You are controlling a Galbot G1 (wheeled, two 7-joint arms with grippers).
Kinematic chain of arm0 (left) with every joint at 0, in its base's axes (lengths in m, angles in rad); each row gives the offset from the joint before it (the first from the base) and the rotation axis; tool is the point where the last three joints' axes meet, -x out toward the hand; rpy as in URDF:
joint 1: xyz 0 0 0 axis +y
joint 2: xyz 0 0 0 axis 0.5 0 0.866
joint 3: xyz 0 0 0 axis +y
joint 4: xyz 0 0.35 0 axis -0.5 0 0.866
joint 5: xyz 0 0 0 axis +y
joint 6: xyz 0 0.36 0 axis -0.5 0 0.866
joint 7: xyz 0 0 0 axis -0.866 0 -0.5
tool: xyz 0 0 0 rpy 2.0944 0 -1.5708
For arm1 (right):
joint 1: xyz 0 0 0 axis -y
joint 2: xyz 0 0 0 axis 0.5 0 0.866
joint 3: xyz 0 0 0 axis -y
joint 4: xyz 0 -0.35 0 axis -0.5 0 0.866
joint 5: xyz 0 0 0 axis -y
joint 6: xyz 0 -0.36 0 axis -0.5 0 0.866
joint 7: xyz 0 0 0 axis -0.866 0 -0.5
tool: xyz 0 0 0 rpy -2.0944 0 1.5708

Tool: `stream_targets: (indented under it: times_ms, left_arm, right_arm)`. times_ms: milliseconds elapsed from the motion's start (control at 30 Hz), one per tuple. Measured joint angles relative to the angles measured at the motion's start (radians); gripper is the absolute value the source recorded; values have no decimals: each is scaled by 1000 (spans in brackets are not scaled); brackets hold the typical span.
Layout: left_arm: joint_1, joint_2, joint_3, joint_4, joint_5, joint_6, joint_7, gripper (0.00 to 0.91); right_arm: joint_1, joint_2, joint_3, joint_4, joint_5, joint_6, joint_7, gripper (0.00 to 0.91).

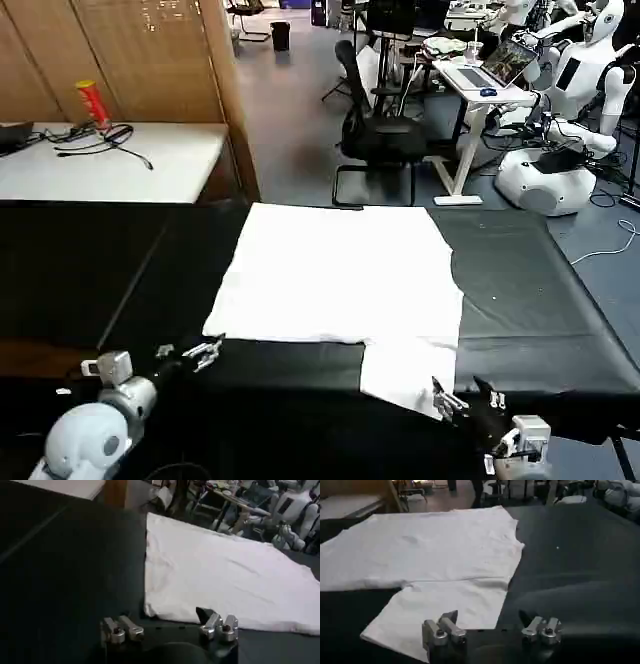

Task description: Fold and organize the clothes.

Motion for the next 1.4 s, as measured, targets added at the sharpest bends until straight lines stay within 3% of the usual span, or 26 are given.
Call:
stream_targets:
  times_ms: [333, 367, 400, 433, 467, 500, 567, 900, 1400]
  left_arm:
    - [-33, -16, 9, 52, 3, 16, 18, 878]
    - [-38, -18, 12, 58, 6, 15, 19, 800]
    - [-42, -20, 14, 62, 8, 15, 19, 683]
    - [-45, -23, 17, 67, 12, 15, 19, 478]
    - [-49, -26, 20, 73, 17, 12, 17, 332]
    - [-54, -29, 22, 79, 19, 12, 12, 146]
    - [-58, -32, 24, 84, 21, 13, 5, 0]
    - [-24, -37, 26, 65, 41, 19, 1, 0]
    - [84, -48, -17, -99, 38, 62, -56, 0]
  right_arm:
    - [4, 18, -28, -7, 0, -27, 45, 878]
    - [3, 19, -31, -3, 0, -30, 45, 868]
    - [3, 20, -32, -2, 0, -32, 45, 790]
    - [2, 20, -33, -1, 0, -33, 46, 722]
    - [1, 21, -33, -1, -1, -34, 50, 653]
    - [1, 21, -33, -2, -2, -34, 52, 351]
    - [0, 22, -32, -3, -2, -36, 58, 107]
    - [-14, 21, -32, 4, 0, -46, 74, 0]
    - [-141, -12, 48, 159, 12, -103, 109, 0]
